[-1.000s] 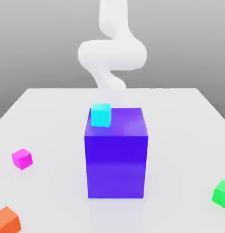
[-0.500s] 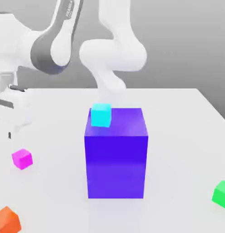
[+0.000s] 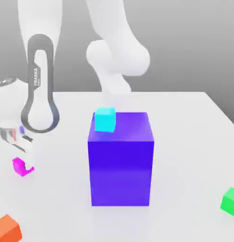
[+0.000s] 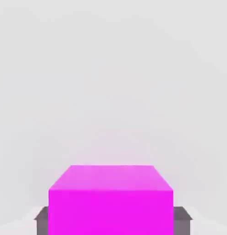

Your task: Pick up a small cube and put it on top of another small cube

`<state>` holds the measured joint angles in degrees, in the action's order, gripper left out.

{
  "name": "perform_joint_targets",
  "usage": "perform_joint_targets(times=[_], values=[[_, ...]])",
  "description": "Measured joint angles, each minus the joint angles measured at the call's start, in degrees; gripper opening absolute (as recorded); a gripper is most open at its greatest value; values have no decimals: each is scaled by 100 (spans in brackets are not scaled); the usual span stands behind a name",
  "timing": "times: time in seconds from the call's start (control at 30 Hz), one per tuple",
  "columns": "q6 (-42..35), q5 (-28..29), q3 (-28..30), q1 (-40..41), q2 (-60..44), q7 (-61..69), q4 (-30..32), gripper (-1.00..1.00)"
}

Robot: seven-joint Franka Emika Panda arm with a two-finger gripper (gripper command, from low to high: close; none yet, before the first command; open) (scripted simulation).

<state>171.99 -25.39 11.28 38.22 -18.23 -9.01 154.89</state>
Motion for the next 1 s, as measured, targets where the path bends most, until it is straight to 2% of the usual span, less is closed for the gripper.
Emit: perform_joint_targets(times=[0.03, 0.1, 0.23, 0.3, 0.7, 1.0], values=[[68, -76, -125, 108, -82, 61, -22, -100], [-74, 136, 119, -89, 104, -107, 33, -100], [-613, 1223, 914, -635, 877, -926, 241, -100], [-867, 1665, 1043, -707, 1244, -1295, 243, -100], [-1745, 1951, -726, -3168, 1171, -2279, -1079, -100], [-2144, 2471, -1948, -4655, 1024, -3030, -1462, -100]])
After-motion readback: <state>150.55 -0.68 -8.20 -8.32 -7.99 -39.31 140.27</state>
